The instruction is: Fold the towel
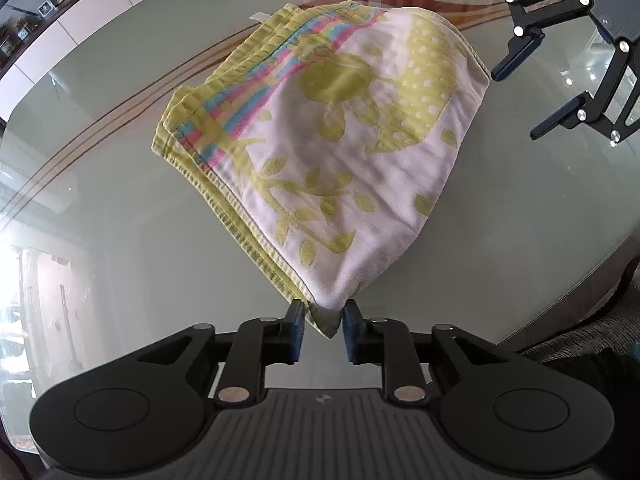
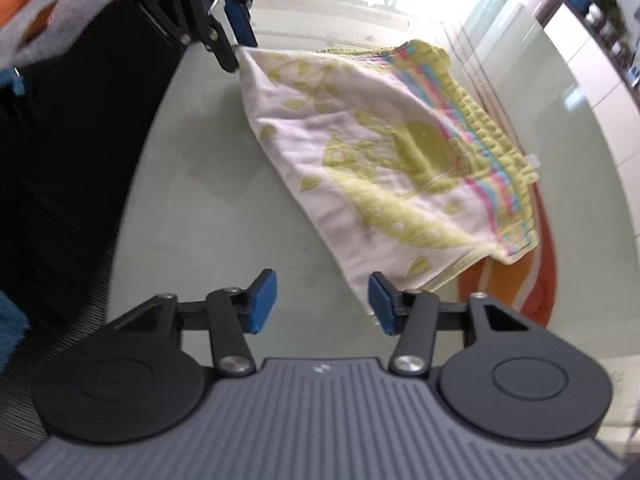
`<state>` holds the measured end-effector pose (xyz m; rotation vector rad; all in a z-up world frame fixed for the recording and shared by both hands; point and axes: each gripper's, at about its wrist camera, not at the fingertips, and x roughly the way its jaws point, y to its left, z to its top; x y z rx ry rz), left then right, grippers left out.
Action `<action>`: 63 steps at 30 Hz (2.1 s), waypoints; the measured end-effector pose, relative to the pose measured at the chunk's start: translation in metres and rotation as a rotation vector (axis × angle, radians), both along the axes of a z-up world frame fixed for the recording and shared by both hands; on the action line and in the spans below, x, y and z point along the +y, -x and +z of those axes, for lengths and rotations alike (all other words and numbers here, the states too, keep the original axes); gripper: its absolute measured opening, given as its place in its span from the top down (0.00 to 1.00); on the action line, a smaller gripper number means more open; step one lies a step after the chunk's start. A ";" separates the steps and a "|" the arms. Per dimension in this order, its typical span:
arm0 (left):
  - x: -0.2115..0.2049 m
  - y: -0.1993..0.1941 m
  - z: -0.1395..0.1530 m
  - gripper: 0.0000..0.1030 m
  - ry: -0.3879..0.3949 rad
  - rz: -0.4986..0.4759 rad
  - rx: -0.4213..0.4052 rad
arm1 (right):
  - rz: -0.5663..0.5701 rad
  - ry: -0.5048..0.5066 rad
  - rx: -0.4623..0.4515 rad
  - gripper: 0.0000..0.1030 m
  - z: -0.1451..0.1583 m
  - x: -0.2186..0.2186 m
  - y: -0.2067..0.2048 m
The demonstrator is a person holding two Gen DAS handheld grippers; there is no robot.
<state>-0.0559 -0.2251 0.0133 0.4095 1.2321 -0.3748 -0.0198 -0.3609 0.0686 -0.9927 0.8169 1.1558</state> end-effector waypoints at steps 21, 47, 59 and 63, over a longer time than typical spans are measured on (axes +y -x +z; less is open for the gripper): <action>-0.024 0.008 0.008 0.57 -0.001 -0.167 -0.068 | 0.070 0.047 0.126 0.69 -0.014 0.029 -0.041; -0.047 -0.002 0.008 0.90 -0.024 -0.132 0.010 | 0.014 0.105 0.212 0.93 -0.006 0.027 -0.050; -0.054 0.016 0.026 0.91 -0.020 -0.134 0.001 | 0.035 0.129 0.104 0.82 0.015 -0.001 -0.016; -0.054 0.011 0.026 0.90 -0.021 -0.096 -0.005 | 0.076 0.090 0.021 0.57 0.013 -0.005 -0.007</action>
